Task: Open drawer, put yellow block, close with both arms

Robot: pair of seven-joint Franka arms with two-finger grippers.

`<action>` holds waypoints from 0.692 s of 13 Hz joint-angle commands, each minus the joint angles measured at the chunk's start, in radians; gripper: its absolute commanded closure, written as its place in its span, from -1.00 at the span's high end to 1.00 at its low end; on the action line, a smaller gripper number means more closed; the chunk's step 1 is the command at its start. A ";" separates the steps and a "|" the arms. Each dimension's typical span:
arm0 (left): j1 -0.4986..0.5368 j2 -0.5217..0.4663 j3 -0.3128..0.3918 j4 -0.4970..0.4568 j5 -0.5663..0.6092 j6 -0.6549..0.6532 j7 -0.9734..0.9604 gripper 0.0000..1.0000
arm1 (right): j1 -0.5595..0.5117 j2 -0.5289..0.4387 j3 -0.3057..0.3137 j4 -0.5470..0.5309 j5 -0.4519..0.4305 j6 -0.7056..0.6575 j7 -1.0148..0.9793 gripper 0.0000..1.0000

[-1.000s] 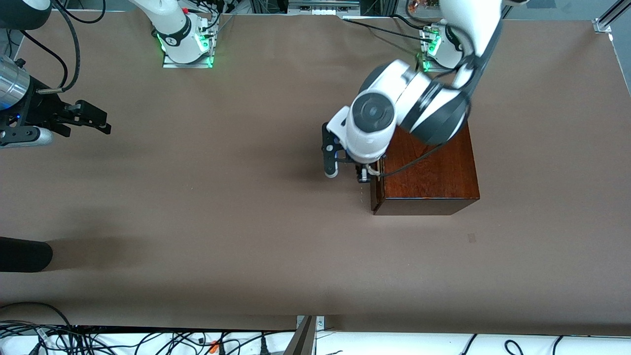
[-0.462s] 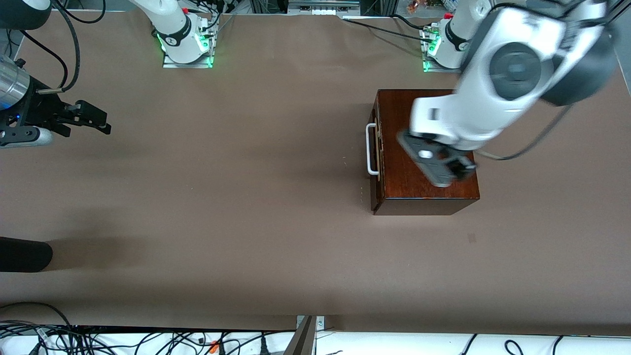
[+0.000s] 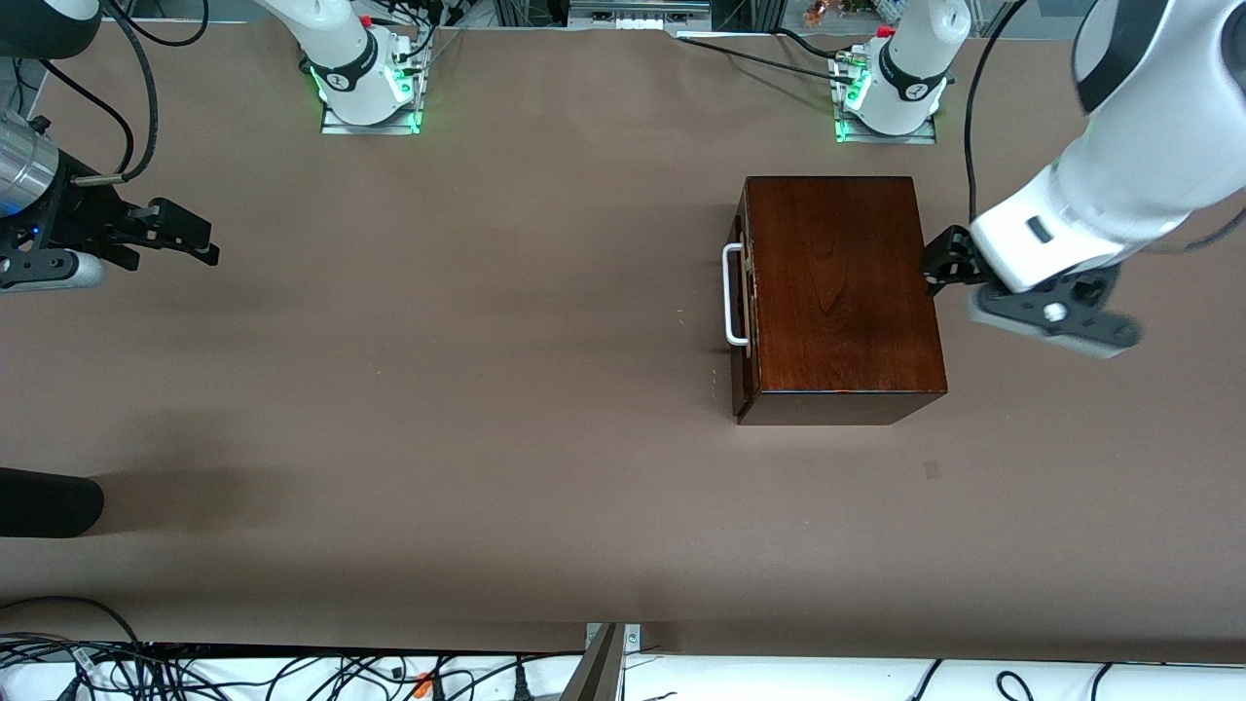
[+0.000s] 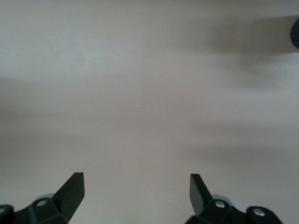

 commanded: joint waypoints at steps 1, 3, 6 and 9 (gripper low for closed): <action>0.074 -0.206 0.001 -0.273 0.001 0.123 -0.103 1.00 | -0.008 0.006 0.006 0.017 -0.005 -0.008 0.012 1.00; 0.147 -0.279 -0.031 -0.372 -0.013 0.139 -0.048 1.00 | -0.008 0.006 0.006 0.017 -0.005 -0.009 0.012 1.00; 0.173 -0.271 -0.039 -0.354 -0.012 0.116 0.032 1.00 | -0.008 0.006 0.006 0.017 -0.005 -0.012 0.012 1.00; 0.173 -0.250 -0.036 -0.332 -0.015 0.101 0.030 1.00 | -0.008 0.006 0.006 0.017 -0.005 -0.014 0.012 1.00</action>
